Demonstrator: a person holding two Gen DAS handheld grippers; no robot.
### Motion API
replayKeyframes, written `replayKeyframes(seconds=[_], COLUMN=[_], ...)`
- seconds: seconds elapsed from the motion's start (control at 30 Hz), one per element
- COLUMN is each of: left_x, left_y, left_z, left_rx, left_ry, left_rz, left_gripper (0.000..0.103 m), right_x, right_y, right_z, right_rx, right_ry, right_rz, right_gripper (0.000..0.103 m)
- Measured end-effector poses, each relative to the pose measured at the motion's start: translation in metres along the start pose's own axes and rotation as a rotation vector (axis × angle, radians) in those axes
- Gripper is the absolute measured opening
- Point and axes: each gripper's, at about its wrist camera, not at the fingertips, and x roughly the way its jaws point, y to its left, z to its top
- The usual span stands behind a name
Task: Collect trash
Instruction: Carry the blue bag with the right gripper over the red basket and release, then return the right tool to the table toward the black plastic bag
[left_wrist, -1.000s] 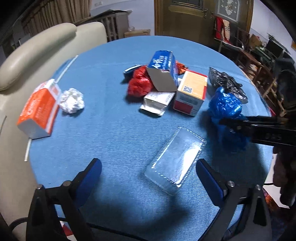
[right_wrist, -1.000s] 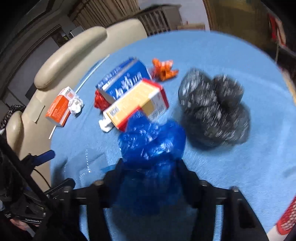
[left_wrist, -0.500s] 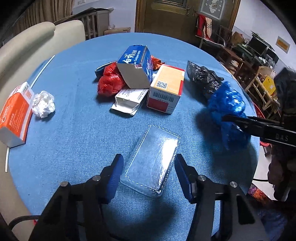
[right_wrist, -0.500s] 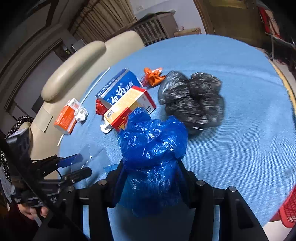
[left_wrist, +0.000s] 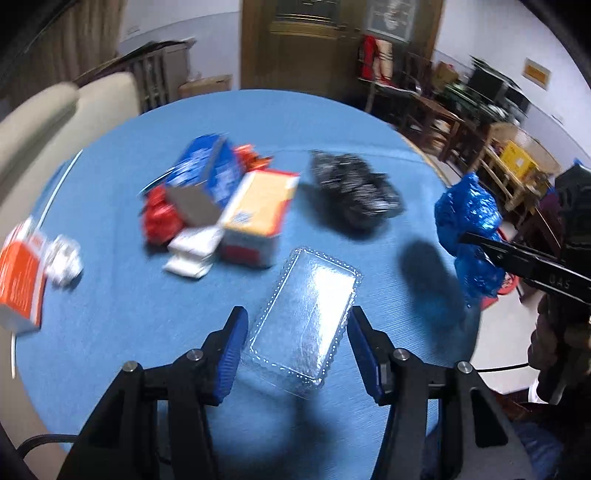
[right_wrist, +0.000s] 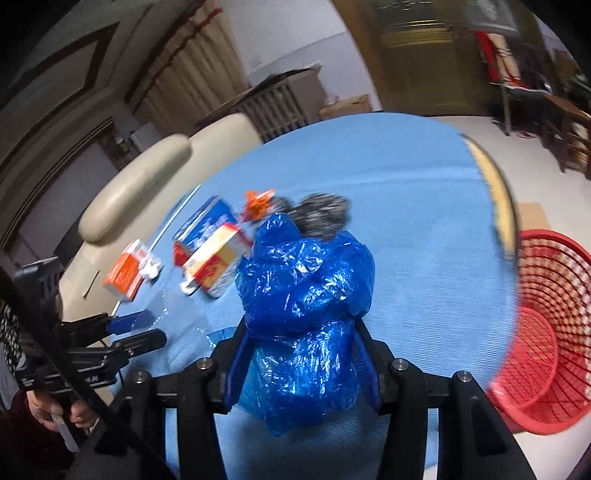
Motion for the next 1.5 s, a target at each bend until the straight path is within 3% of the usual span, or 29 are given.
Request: replayKeyframes(seconds=[0.47, 0.67, 0.83, 1.2, 1.5], left_x=[0.043, 0.073, 0.092, 0.097, 0.064], left_y=[-0.149, -0.216, -0.257, -0.256, -0.191], left_z=[0.077, 0.1, 0.112, 0.11, 0.087], left_rx=[0.238, 0.317, 0.359, 0.345, 0.28], left_ry=[0.01, 0.044, 0.046, 0.085, 0.032], left_rz=[-0.178, -0.251, -0.259, -0.259, -0.208], left_gripper=[0.057, 0.057, 0.059, 0.065, 0.065], right_x=[-0.095, -0.127, -0.144, -0.152, -0.126], right_y=[-0.135, -0.183, -0.202, -0.205, -0.178], right_z=[-0.013, -0.021, -0.028, -0.027, -0.011], right_rx=[0.288, 0.417, 0.476, 0.503, 0.434], right_ry=[-0.186, -0.235, -0.243, -0.263, -0.228], right_rz=[-0.259, -0.31, -0.326, -0.314, -0.272], right_gripper=[0.056, 0.056, 0.069, 0.071, 0.071])
